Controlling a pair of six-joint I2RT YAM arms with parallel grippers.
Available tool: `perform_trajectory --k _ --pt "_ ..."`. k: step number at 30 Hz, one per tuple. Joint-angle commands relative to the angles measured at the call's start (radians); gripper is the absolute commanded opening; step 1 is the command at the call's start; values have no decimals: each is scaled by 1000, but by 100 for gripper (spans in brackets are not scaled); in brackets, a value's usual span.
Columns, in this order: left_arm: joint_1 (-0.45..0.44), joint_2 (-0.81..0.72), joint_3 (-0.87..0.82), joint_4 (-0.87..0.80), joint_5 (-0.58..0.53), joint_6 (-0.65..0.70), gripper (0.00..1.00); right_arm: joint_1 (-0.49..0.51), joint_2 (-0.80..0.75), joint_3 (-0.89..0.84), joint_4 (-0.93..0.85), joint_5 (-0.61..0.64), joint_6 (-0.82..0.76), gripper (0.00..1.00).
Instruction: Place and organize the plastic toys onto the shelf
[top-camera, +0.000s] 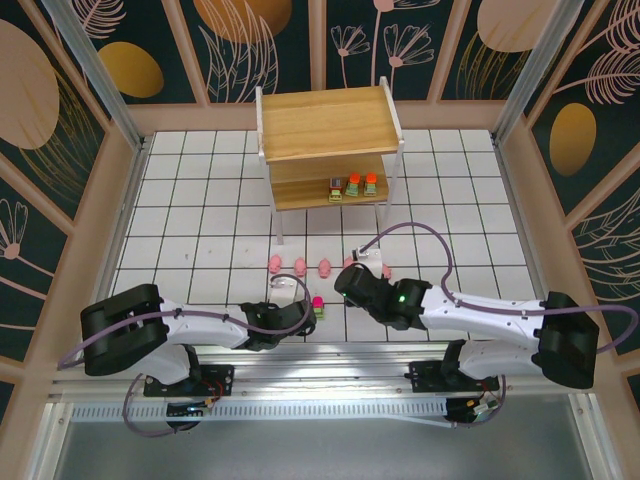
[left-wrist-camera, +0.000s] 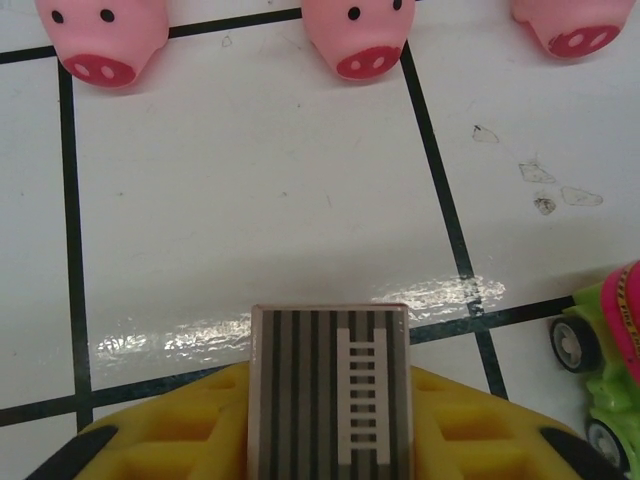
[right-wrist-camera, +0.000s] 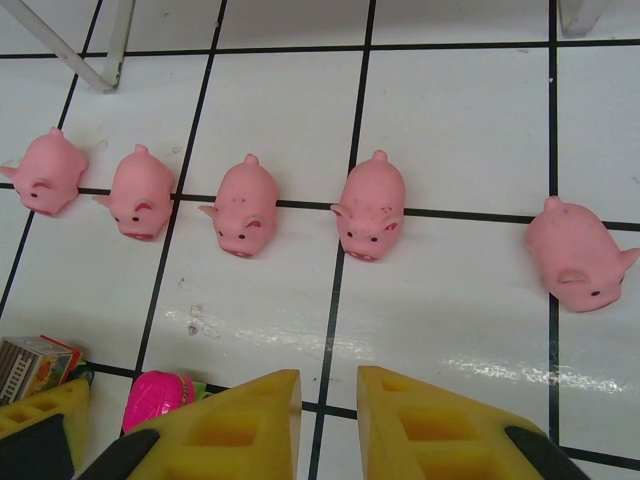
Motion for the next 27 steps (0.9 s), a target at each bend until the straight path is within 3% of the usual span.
perform_trajectory --k 1,7,27 --pt "5 11 -9 28 43 9 24 8 10 -12 2 21 15 21" --pt "4 -7 -4 28 38 20 16 8 5 -4 -8 30 14 20" --pt "69 -120 166 -120 -29 144 12 5 -32 22 -51 74 17 19"
